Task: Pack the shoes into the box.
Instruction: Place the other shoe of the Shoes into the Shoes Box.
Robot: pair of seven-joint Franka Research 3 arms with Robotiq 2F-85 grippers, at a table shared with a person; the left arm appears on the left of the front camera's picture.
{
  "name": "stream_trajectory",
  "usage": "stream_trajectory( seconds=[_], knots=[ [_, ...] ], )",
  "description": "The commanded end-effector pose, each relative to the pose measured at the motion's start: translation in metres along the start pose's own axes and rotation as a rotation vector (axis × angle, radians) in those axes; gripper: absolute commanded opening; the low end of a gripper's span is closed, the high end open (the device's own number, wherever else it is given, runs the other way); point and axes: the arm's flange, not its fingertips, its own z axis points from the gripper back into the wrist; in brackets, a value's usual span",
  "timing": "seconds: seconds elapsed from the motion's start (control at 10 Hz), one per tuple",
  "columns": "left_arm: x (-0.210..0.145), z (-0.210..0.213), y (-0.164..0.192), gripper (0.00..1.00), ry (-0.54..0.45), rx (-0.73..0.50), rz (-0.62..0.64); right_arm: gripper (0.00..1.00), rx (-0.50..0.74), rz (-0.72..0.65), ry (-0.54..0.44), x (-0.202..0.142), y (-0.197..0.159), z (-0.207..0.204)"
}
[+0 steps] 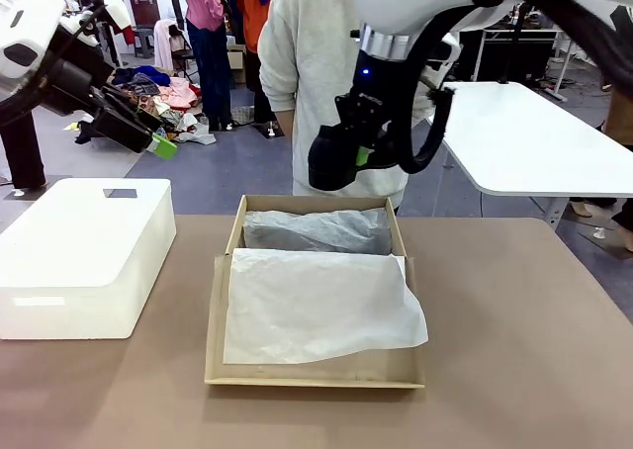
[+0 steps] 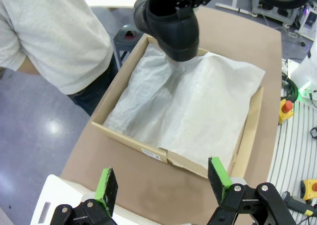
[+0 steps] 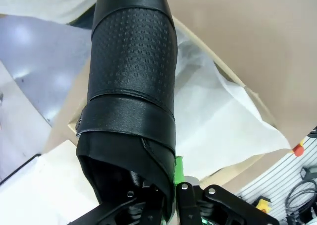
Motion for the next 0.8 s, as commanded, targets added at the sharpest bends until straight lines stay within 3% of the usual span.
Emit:
stream_trajectory(
  seconds=[0.0,0.1,0.7],
  knots=[
    [-0.001,0.0,0.002,0.96,-0.015,-0.012,-0.011,0.0,-0.011,0.011,0.009,-0.004,0.021,0.0],
    [-0.001,0.0,0.002,0.96,-0.015,-0.012,-0.011,0.0,0.0,0.0,0.0,0.0,0.0,0.0],
    [-0.001,0.0,0.002,0.96,-0.015,-0.012,-0.011,0.0,-0.008,-0.004,0.006,0.002,0.007,-0.004]
  ],
)
